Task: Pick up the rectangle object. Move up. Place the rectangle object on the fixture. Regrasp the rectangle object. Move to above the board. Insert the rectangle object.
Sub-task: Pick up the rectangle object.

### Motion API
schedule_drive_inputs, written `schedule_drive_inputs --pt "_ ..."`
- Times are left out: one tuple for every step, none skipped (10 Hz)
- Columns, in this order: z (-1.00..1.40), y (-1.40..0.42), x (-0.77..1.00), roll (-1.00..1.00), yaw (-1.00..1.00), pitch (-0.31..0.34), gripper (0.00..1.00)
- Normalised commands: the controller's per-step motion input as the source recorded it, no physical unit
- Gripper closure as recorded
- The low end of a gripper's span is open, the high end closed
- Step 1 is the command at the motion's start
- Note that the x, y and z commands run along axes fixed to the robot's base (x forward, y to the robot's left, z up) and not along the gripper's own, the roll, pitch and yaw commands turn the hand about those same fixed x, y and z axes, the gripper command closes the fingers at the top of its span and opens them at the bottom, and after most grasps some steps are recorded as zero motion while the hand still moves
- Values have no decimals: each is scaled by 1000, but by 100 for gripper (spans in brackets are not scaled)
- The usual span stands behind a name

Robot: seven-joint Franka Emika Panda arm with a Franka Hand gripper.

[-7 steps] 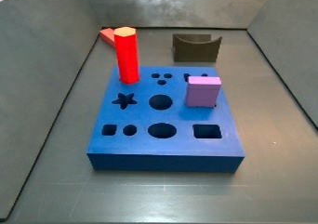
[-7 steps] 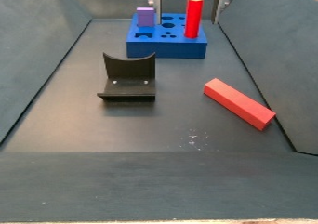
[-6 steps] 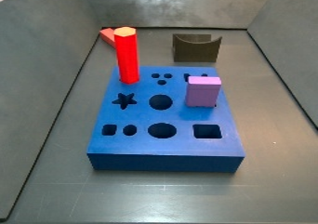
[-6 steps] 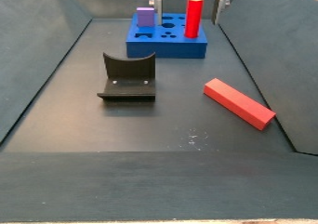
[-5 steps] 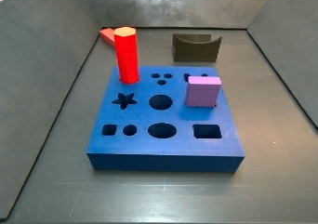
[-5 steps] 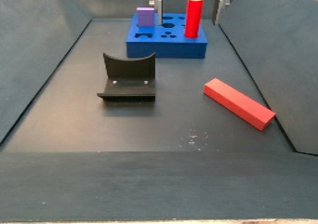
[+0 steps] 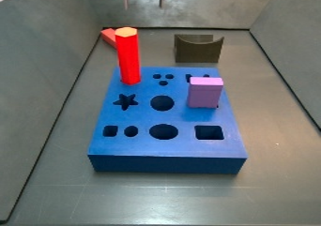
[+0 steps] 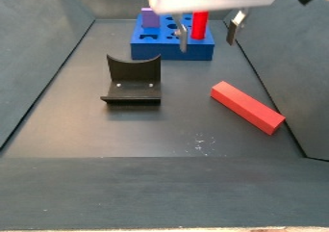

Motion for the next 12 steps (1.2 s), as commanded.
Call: schedule_drive_inputs --pt "-1000 63 -291 80 634 -26 0" --pt "-989 129 -200 120 363 0 0" --pt "-951 94 -306 151 234 0 0" --pt "-969 0 -706 147 17 -86 0" --pt "-860 -34 -560 219 0 -123 0" --pt "-914 -49 -577 196 0 -96 0" --pt "-940 -60 -609 184 26 -94 0" --pt "-906 -86 -169 130 143 -154 0" --pt "-966 0 226 86 234 -84 0" --pt "-960 0 463 127 194 0 0" --pt "-983 0 537 96 169 17 0" --pt "-1000 0 234 77 149 0 0"
